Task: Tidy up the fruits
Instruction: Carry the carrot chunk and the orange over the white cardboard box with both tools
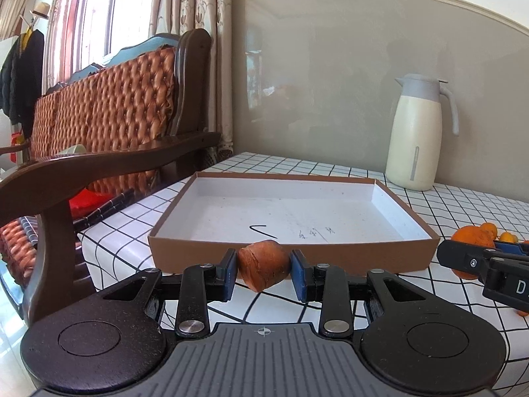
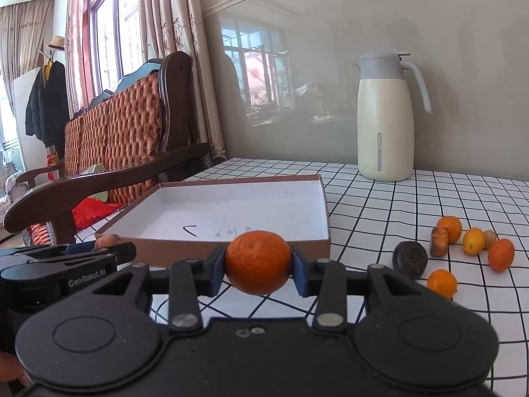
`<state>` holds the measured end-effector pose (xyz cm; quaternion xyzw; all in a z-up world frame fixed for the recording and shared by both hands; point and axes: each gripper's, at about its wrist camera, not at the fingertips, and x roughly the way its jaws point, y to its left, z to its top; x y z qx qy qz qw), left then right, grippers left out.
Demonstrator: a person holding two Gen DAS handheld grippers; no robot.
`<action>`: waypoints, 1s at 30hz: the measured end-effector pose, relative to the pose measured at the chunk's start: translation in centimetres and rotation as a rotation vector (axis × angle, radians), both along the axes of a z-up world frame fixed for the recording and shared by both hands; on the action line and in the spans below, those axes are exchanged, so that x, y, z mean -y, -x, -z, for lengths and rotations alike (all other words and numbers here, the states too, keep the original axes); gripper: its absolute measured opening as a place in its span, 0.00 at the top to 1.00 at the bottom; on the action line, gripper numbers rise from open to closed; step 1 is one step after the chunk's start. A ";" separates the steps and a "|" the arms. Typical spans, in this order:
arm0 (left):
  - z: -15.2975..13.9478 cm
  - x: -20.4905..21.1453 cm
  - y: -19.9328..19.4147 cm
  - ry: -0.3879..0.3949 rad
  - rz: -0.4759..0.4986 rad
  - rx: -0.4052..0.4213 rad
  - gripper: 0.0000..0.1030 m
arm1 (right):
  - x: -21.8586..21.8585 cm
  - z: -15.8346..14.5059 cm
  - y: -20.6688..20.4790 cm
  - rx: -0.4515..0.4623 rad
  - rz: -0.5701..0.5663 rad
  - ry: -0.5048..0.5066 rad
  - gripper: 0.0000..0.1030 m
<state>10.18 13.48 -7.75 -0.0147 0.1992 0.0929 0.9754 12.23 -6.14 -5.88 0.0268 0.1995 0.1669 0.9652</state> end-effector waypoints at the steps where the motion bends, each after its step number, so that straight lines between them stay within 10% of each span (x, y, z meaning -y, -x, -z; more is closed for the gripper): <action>1: -0.1 -0.3 -0.1 -0.001 -0.007 0.006 0.66 | -0.1 -0.1 -0.2 0.006 0.000 -0.001 0.68; 30: -0.4 -5.9 -8.6 -0.028 -0.117 -0.019 0.66 | -2.0 0.6 -9.9 -0.030 0.059 0.052 0.68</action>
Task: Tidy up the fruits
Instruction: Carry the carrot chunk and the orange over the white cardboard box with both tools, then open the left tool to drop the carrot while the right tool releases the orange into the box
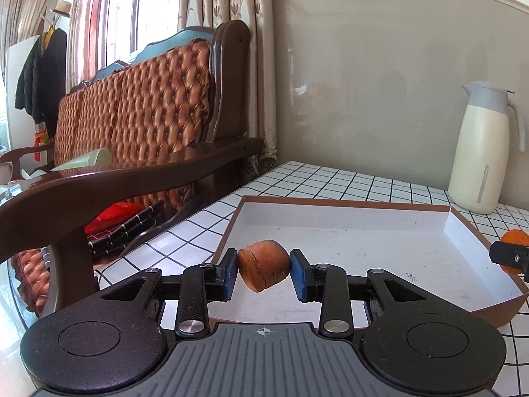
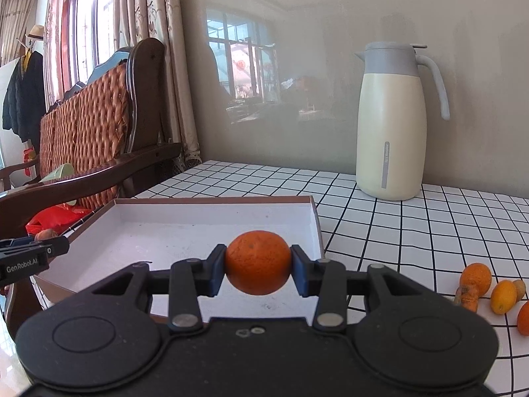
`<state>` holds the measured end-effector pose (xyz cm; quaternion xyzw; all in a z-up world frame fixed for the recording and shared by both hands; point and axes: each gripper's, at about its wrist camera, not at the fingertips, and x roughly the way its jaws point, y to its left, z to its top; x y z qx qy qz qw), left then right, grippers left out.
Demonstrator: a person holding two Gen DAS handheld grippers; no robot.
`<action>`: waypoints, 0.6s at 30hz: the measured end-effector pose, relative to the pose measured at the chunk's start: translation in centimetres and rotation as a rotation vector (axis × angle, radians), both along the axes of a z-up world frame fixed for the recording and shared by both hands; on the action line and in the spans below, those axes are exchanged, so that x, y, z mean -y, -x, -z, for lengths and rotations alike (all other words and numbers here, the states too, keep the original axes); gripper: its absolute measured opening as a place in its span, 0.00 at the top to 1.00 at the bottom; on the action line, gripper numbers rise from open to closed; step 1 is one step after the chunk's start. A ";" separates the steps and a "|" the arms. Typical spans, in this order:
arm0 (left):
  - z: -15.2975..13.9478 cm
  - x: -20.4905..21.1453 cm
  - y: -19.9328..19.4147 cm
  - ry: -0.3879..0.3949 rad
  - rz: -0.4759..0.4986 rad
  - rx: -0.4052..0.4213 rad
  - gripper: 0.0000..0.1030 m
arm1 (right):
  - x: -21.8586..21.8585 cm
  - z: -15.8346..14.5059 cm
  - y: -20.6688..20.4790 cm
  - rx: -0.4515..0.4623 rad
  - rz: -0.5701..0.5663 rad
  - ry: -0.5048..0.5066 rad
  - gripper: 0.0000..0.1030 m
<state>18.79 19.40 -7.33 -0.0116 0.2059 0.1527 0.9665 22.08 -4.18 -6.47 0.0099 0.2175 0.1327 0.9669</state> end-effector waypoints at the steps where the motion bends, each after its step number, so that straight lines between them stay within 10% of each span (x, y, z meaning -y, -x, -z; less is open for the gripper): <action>1: 0.1 -0.1 -0.2 0.001 -0.002 -0.002 0.66 | 0.0 0.2 -0.1 -0.003 0.003 0.001 0.68; 9: 1.0 -0.3 -1.9 -0.008 -0.008 -0.046 0.66 | -0.5 1.3 -1.1 -0.023 0.036 0.019 0.65; 11: 1.0 -0.3 -2.0 -0.006 -0.016 -0.044 0.63 | -0.7 1.2 -1.2 -0.011 0.050 0.037 0.37; 14: 0.2 -0.1 -1.3 -0.044 -0.081 0.004 0.00 | -0.5 0.3 0.0 0.095 0.115 0.030 0.14; 18: -1.2 -0.2 0.1 -0.065 -0.114 0.088 0.00 | 0.7 -1.4 1.2 0.181 0.118 -0.042 0.06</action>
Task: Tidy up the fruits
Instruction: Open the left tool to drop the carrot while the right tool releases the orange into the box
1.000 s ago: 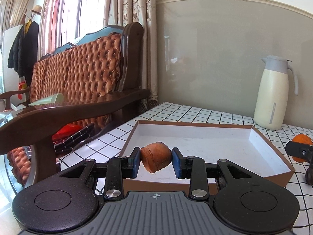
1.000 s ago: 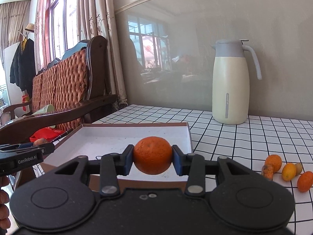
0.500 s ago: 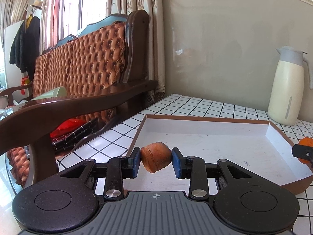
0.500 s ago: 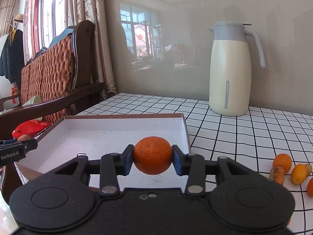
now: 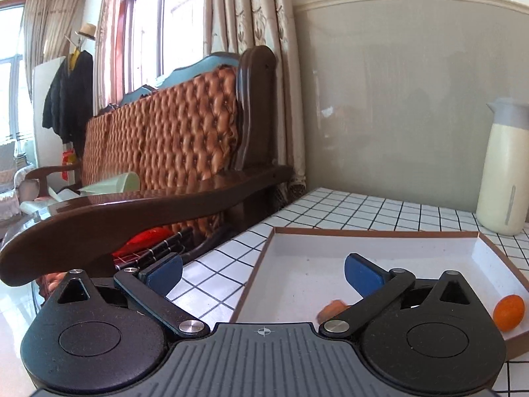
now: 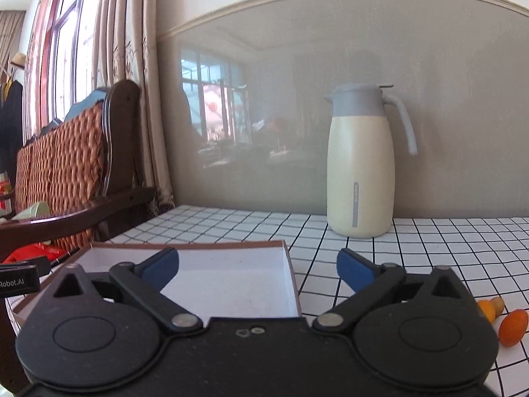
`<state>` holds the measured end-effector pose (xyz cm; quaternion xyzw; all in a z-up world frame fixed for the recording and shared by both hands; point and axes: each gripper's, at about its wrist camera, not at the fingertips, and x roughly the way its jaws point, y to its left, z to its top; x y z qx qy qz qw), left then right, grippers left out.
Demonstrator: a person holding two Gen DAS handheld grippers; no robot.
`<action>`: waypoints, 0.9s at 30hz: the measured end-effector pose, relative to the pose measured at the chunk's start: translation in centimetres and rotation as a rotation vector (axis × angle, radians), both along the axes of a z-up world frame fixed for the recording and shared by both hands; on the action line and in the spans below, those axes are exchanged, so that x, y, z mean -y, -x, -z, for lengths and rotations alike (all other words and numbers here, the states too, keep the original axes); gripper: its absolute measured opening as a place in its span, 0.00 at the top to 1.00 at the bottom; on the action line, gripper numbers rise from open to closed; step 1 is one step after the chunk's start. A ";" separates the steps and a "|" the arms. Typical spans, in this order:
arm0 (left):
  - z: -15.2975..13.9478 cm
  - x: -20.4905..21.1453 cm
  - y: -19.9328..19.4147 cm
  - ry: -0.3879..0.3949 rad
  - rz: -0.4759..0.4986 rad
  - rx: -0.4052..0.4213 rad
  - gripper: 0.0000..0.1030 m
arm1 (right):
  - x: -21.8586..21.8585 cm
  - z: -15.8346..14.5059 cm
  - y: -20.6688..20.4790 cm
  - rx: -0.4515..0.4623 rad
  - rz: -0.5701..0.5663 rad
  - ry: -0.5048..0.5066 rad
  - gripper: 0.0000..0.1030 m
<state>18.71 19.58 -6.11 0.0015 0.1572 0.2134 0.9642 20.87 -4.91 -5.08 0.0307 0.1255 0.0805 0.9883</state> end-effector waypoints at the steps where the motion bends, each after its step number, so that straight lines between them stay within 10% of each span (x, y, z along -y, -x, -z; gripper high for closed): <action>1: -0.2 -0.2 0.2 0.008 -0.015 0.007 0.00 | 0.3 -0.2 0.2 0.010 -0.010 -0.013 0.06; 27: -0.4 2.4 3.3 0.040 0.048 -0.021 0.00 | 3.7 0.3 3.1 -0.043 -0.015 -0.039 0.06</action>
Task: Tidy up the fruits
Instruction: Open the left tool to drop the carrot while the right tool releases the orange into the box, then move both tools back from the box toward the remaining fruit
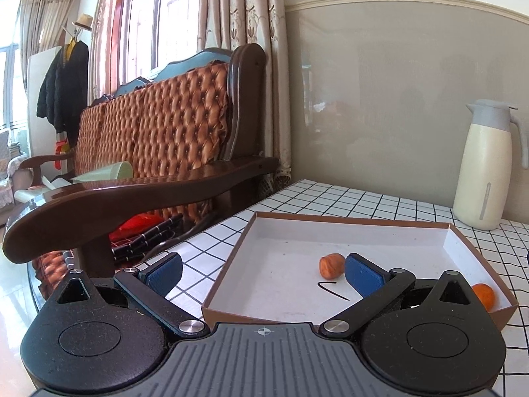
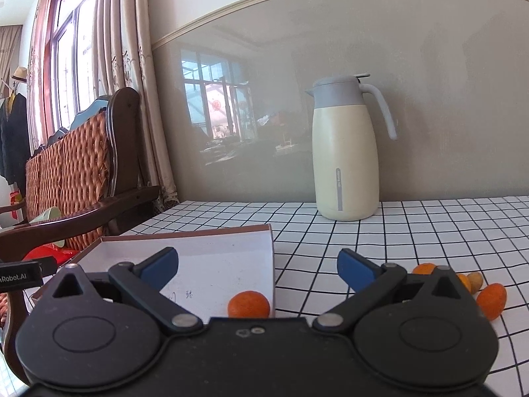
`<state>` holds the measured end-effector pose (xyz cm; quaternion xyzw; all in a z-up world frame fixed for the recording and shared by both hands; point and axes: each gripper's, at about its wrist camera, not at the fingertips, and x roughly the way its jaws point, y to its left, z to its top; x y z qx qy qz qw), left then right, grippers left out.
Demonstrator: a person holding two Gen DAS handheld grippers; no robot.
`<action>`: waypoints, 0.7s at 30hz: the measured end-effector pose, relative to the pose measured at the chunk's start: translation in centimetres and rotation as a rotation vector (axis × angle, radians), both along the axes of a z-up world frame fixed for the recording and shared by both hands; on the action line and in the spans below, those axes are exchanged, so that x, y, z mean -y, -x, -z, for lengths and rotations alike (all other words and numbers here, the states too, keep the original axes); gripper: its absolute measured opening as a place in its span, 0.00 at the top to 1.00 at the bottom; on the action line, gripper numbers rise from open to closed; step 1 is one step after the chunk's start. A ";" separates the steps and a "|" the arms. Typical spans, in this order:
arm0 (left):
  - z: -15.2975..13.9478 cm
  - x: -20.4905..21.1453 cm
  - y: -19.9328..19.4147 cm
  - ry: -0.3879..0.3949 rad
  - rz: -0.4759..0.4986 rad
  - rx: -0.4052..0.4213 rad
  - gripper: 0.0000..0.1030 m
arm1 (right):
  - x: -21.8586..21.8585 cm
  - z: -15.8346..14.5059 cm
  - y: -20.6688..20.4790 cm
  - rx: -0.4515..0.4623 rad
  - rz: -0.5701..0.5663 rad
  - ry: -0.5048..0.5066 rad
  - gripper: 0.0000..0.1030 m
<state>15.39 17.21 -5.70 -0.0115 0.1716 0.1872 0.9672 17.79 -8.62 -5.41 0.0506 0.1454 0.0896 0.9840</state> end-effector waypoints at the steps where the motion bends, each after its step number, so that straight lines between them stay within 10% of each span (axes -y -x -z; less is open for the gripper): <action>1: 0.0 0.2 0.2 0.005 0.006 0.000 0.00 | 0.3 0.0 0.3 0.002 0.005 0.005 0.06; 21: 1.1 10.2 2.7 -0.040 0.277 -0.010 0.00 | 8.6 1.2 7.0 -0.052 0.180 0.033 0.06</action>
